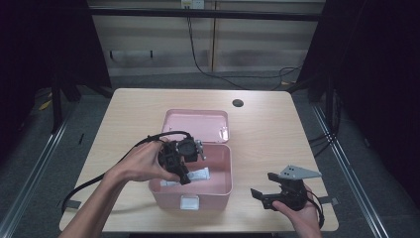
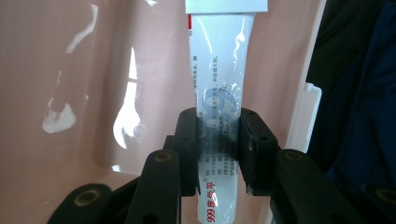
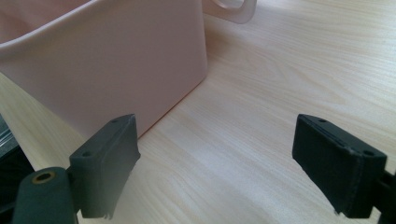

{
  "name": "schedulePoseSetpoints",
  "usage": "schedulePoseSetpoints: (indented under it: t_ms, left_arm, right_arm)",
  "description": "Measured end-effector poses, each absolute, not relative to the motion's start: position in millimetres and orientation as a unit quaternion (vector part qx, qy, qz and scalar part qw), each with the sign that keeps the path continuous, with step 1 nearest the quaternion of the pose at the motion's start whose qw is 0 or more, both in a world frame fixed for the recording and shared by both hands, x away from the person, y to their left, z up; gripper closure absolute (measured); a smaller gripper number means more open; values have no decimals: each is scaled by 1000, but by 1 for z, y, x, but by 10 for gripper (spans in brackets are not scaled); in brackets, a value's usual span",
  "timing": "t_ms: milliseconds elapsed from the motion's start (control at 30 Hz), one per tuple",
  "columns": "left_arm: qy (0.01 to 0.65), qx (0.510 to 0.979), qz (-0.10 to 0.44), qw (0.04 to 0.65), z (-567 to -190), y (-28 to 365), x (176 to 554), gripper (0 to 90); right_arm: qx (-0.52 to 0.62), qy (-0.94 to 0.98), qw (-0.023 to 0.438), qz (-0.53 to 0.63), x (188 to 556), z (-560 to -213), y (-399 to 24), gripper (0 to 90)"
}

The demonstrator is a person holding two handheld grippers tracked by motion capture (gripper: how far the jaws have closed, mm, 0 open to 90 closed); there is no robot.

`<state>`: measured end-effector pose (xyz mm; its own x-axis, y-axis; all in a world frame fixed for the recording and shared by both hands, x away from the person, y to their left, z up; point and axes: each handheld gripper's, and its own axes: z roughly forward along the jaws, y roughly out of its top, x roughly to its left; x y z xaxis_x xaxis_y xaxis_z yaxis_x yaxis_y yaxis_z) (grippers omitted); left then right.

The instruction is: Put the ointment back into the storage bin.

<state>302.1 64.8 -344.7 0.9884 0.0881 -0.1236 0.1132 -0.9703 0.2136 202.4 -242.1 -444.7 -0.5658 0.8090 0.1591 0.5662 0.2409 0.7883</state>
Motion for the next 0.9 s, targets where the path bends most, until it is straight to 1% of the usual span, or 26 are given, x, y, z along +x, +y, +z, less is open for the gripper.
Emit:
schedulePoseSetpoints:
  t_ms: [233,400,567,900]
  left_arm:
    - [49,991,-66,108,-354,61,300,712]
    - [37,992,-73,93,-363,56,300,712]
    - [27,992,-82,95,-369,54,301,712]
    - [21,993,-83,75,-382,47,299,712]
  right_arm:
    - [443,776,141,426,203,-445,-242,138]
    - [444,776,141,426,202,-445,-242,138]
    - [444,776,142,426,203,-445,-243,138]
    - [442,777,140,425,202,-445,-242,137]
